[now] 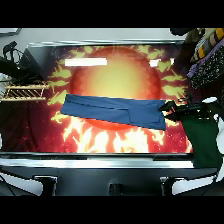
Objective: Fold the clothes and pants, and hang the long-sleeved shirts on hangers.
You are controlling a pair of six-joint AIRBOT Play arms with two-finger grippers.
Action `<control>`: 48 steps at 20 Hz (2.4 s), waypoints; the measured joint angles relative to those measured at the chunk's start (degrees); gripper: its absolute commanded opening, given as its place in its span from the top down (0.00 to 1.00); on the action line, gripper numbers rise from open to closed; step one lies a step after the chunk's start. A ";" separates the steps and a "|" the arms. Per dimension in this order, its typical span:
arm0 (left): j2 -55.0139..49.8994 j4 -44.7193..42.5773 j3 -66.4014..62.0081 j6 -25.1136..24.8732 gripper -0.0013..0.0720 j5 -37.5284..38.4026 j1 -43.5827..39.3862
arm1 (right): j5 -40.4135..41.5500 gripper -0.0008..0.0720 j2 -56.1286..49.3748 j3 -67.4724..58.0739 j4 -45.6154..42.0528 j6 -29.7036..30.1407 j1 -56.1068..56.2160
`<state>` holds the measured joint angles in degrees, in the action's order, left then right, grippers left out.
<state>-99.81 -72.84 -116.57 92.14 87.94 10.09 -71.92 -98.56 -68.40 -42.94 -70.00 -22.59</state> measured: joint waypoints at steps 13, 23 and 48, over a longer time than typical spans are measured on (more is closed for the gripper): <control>-0.20 1.07 2.14 0.07 0.96 1.27 -0.57 | 2.58 0.95 4.33 -1.68 -5.97 -4.92 8.90; -9.55 19.56 11.34 1.77 0.96 -14.23 -22.14 | -12.61 0.95 16.09 -14.75 -17.42 -16.72 9.11; -26.21 48.11 7.30 5.99 0.97 -36.70 -49.83 | -21.22 0.95 18.53 -32.46 -22.25 -20.52 9.16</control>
<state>-126.02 -24.73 -109.27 98.13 51.24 -39.75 -93.14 -80.03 -100.86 -65.19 -90.52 -13.43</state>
